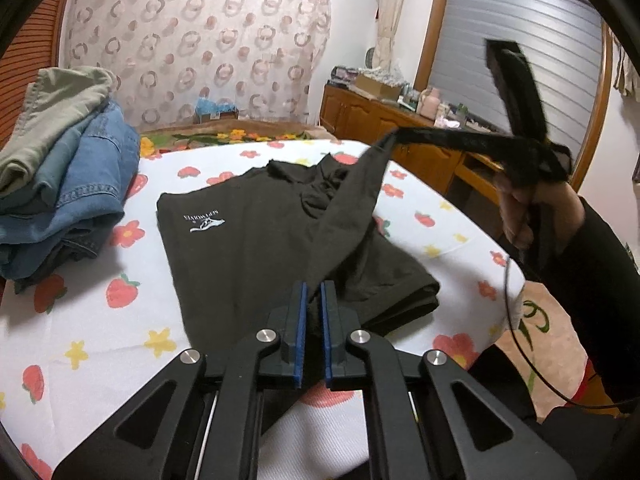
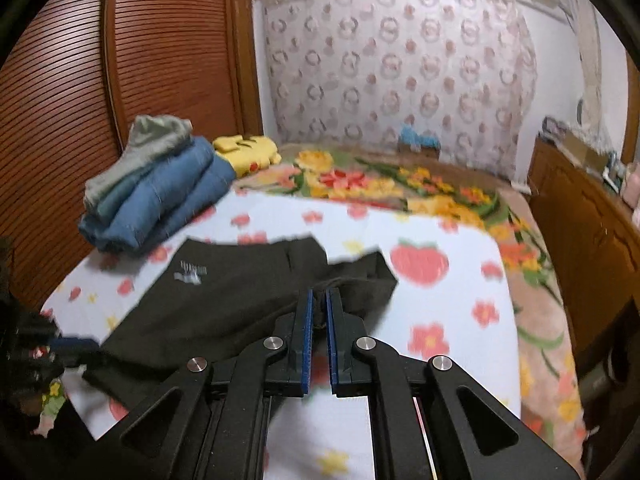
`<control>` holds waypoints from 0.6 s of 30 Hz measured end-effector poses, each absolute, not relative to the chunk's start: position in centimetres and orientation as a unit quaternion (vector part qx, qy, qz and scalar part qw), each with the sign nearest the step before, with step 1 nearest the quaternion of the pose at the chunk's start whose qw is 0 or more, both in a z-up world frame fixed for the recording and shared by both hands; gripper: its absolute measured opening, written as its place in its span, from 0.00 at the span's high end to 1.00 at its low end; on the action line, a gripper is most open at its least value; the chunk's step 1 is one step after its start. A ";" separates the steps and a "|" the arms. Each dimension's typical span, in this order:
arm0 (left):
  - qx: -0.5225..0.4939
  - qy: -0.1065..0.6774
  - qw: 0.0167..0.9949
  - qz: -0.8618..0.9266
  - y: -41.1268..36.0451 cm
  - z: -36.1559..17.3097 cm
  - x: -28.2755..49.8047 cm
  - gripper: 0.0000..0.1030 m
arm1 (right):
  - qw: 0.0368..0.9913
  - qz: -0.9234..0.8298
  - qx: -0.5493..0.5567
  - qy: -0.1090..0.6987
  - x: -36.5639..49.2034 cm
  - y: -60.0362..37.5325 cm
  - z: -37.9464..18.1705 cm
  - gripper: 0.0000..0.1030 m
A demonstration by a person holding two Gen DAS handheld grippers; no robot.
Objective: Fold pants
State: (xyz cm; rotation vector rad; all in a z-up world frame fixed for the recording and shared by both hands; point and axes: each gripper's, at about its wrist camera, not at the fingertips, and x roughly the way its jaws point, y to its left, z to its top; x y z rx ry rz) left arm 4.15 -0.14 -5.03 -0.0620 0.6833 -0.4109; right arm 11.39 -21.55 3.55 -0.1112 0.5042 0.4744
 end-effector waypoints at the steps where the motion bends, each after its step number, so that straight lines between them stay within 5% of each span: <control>1: -0.032 0.331 0.922 -0.200 -0.1 -4.9 4.1 0.93 | 0.939 0.236 -0.055 0.243 11.5 -21.1 4.0 0.94; 18: -0.063 0.325 0.929 -0.164 3.7 -4.4 1.7 0.93 | 0.920 0.311 -0.074 0.227 15.2 -14.7 4.8 0.94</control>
